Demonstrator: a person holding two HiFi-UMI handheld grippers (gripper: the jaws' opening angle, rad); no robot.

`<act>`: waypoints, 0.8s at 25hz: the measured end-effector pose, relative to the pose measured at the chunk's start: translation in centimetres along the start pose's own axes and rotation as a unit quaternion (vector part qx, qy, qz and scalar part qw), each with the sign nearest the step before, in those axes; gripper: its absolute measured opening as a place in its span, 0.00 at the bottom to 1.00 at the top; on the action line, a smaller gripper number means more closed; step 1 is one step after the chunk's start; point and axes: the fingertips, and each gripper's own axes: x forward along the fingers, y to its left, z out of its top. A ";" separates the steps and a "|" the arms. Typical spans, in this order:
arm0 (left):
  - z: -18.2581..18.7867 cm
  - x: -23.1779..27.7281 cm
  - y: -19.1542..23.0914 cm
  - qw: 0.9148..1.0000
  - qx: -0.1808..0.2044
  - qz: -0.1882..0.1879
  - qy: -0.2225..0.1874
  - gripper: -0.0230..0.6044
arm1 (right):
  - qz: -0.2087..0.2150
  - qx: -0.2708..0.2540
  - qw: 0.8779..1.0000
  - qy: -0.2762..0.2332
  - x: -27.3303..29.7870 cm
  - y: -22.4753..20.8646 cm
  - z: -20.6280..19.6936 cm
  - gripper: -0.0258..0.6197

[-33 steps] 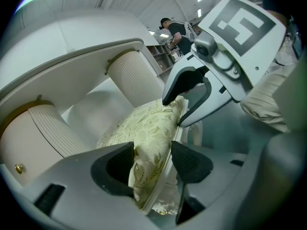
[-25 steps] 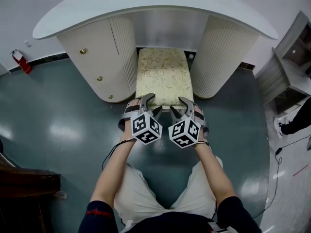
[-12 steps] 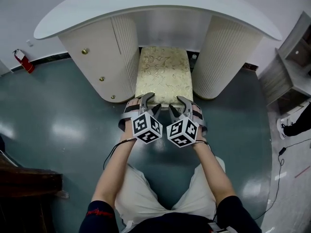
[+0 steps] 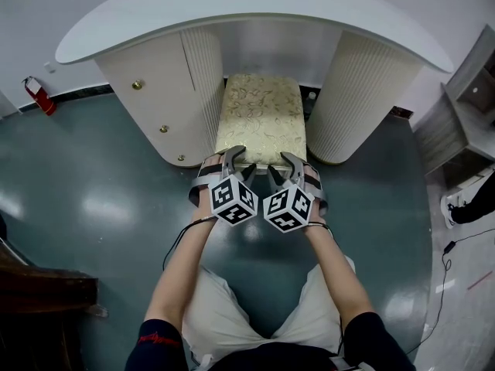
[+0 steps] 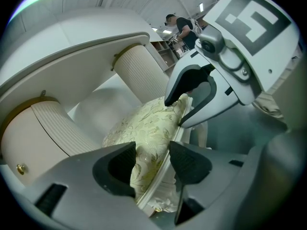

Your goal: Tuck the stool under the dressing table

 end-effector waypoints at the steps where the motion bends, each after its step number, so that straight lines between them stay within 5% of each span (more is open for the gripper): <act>1: 0.0 0.1 0.1 1.000 0.000 0.001 0.000 0.41 | 0.000 0.000 1.000 0.000 0.1 -0.1 0.0 0.36; 20: -0.1 2.3 2.1 1.000 -0.001 0.009 -0.002 0.41 | -0.012 -0.003 1.000 0.012 2.6 -1.6 0.4 0.36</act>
